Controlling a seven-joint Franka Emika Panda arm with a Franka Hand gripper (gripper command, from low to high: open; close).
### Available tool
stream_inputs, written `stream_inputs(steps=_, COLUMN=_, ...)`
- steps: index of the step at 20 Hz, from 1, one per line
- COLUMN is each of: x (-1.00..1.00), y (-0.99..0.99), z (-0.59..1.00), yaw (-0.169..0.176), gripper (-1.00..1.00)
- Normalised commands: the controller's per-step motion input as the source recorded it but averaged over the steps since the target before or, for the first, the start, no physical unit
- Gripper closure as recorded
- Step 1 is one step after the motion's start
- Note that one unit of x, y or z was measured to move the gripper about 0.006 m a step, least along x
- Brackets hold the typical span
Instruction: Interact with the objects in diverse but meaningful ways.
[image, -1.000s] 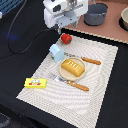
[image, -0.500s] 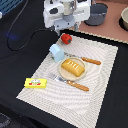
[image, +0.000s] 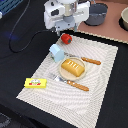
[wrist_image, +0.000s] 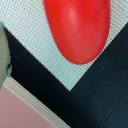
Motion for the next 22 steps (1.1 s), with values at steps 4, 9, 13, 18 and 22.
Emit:
stream_inputs(steps=4, x=0.25, y=0.00, z=-0.08, yaw=-0.008, gripper=-1.00)
stream_inputs(steps=9, x=0.27, y=0.01, z=-0.16, yaw=0.000, gripper=-1.00)
stream_inputs(steps=13, x=0.25, y=0.02, z=-0.23, yaw=0.000, gripper=-1.00)
stream_inputs(steps=18, x=0.24, y=0.07, z=-0.25, yaw=0.000, gripper=-1.00)
stream_inputs(steps=22, x=0.24, y=0.15, z=-0.25, yaw=0.000, gripper=-1.00)
